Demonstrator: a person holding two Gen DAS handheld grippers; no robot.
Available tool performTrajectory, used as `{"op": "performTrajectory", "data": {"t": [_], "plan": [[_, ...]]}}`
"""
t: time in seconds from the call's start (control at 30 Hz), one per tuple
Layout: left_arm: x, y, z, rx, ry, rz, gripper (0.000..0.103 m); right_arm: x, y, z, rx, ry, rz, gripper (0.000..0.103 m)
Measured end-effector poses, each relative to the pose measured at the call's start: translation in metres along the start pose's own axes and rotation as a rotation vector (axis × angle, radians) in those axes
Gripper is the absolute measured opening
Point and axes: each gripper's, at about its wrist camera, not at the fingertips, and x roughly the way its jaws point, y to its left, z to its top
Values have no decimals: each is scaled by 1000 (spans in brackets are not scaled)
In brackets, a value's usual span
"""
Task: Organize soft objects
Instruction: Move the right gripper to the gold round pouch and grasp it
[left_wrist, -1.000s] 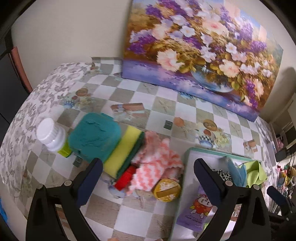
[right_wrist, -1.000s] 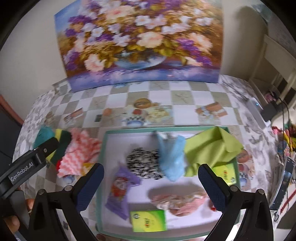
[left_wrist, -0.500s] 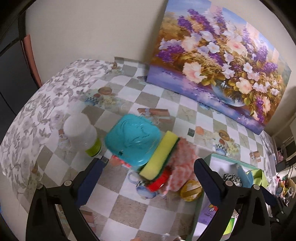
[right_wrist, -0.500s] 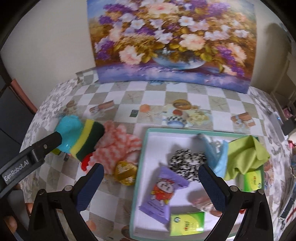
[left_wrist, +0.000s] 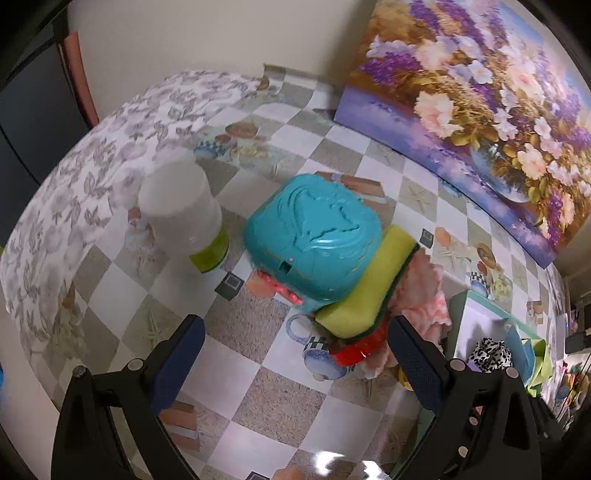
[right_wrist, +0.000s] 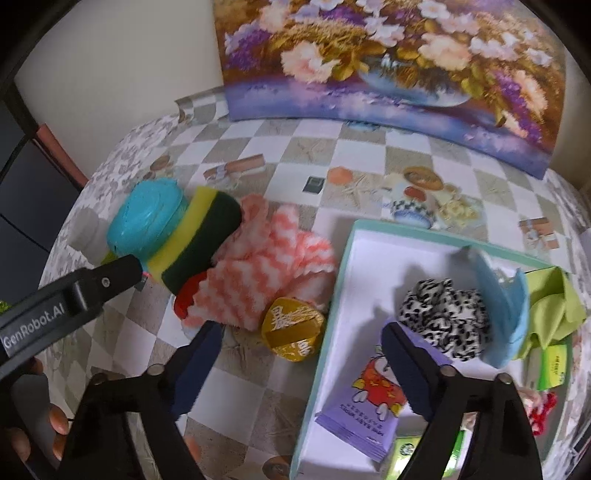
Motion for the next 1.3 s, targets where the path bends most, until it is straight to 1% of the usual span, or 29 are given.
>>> {"op": "performTrajectory", "data": {"t": [0.13, 0.2, 0.37, 0.53, 0.87, 1.03, 1.3], "plan": [[8, 7, -2, -43, 29, -16, 99, 6, 5, -1, -23, 1, 66, 82], [10, 10, -2, -60, 36, -19, 99, 9, 9, -1, -46, 1, 72, 78], [14, 16, -3, -93, 45, -24, 99, 19, 18, 1, -108, 14, 72, 75], [20, 21, -3, -114, 60, -22, 99, 26, 25, 3, -160, 21, 61, 73], [32, 31, -3, -156, 92, -22, 99, 42, 25, 8, -186, 28, 48, 73], [33, 30, -4, -157, 92, -25, 99, 50, 25, 8, -193, 32, 38, 72], [30, 32, -3, -172, 88, -48, 99, 52, 31, 2, -260, 39, -6, 67]]}}
